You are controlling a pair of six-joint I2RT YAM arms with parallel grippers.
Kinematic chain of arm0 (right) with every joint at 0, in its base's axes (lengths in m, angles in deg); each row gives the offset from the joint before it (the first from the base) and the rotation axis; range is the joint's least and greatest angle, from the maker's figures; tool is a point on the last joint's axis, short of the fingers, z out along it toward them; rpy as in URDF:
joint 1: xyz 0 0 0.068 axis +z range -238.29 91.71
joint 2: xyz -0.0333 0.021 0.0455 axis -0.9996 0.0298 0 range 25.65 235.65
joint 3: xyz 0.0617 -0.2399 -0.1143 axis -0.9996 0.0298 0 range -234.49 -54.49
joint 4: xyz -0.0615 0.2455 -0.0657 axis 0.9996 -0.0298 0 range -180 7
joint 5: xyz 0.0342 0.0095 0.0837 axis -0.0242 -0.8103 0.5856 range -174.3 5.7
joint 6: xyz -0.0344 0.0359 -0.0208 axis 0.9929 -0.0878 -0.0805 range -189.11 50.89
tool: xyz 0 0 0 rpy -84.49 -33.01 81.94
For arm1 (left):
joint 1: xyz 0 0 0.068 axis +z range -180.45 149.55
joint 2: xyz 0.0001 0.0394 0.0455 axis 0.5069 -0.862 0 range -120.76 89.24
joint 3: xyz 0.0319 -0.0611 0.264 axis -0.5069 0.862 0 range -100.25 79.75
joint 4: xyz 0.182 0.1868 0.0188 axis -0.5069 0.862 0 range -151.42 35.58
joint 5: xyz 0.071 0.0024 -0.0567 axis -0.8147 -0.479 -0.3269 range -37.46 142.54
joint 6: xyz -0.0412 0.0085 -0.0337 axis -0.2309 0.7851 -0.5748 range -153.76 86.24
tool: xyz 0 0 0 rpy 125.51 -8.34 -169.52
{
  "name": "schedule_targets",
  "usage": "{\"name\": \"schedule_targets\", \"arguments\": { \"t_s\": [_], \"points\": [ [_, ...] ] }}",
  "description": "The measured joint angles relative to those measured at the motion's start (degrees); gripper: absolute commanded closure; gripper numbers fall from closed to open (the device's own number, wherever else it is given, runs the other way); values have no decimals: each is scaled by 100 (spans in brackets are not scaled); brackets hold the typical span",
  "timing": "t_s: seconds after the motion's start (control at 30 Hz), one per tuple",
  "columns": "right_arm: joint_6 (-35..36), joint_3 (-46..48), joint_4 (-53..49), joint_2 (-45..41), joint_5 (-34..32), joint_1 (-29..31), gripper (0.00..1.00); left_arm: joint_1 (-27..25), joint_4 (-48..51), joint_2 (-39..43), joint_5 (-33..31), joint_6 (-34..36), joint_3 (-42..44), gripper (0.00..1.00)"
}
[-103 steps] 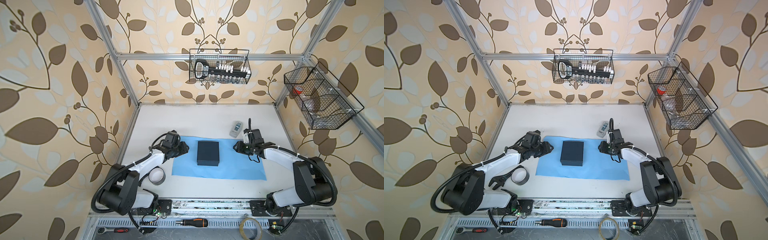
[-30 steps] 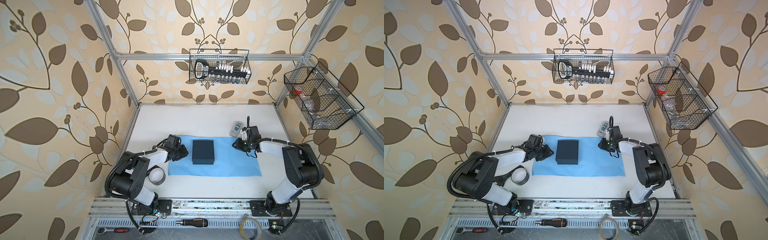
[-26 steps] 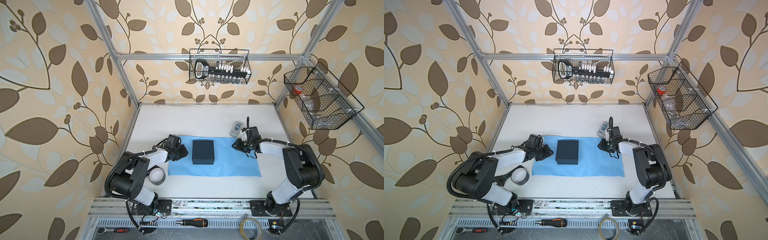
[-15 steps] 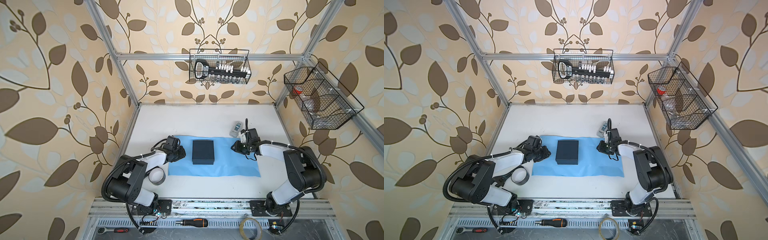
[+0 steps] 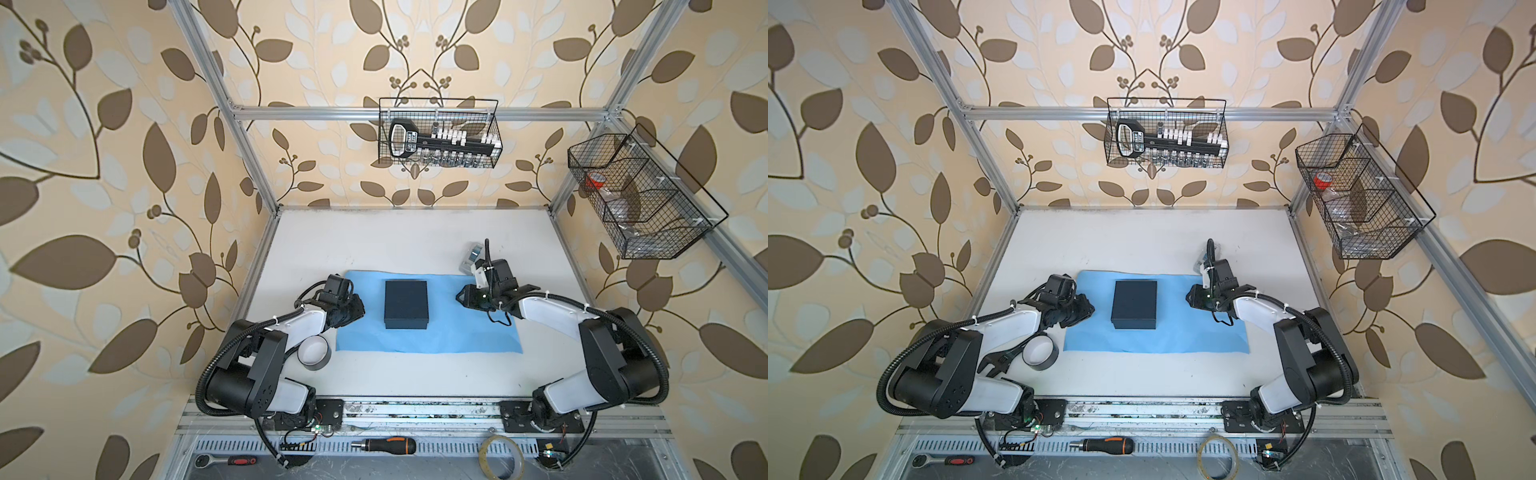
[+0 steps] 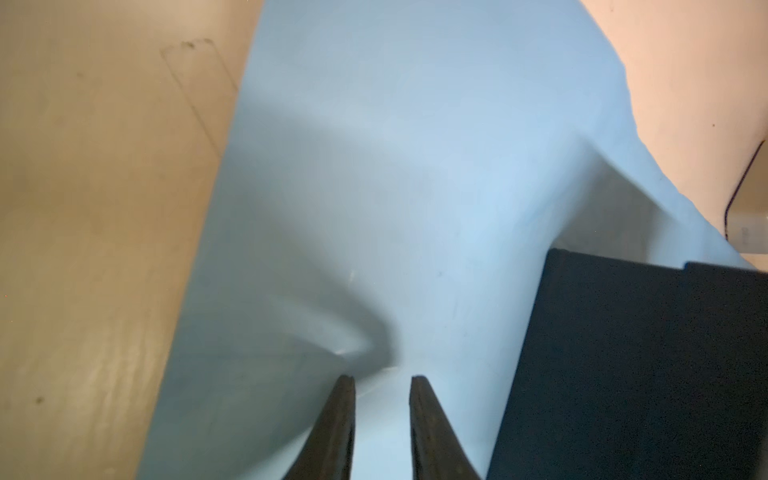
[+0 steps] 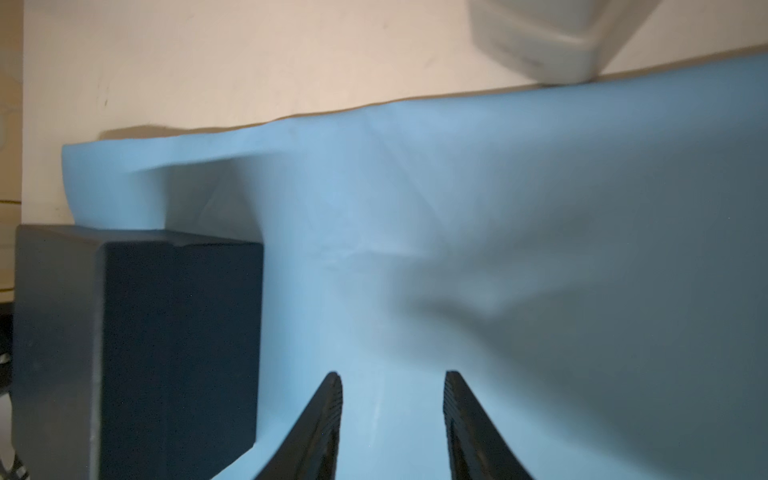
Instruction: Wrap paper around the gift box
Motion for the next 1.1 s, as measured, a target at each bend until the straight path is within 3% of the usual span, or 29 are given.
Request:
{"name": "schedule_targets", "arguments": {
  "t_s": [0.37, 0.47, 0.6, 0.8, 0.93, 1.1],
  "points": [
    [-286, 623, 389, -22, 4, 866, 65, 70, 404, 304, -81, 2, 37, 73],
    [-308, 634, 433, -22, 7, 1001, 64, 70, 531, 601, -142, -9, 74, 67],
    [-170, 544, 236, -61, -96, 1036, 57, 70, 695, 1290, 0, -66, 90, 53],
    [76, 315, -48, -802, -245, 1040, 29, 68, 715, 2041, 809, -245, -46, 32],
    [-221, 319, 562, -870, 339, 1043, 19, 68, 426, 1663, 1528, -417, -256, 25],
    [-743, 321, 1471, -374, 931, 1088, 17, -4, 157, 839, 2031, -492, -553, 24]
  ]
}}
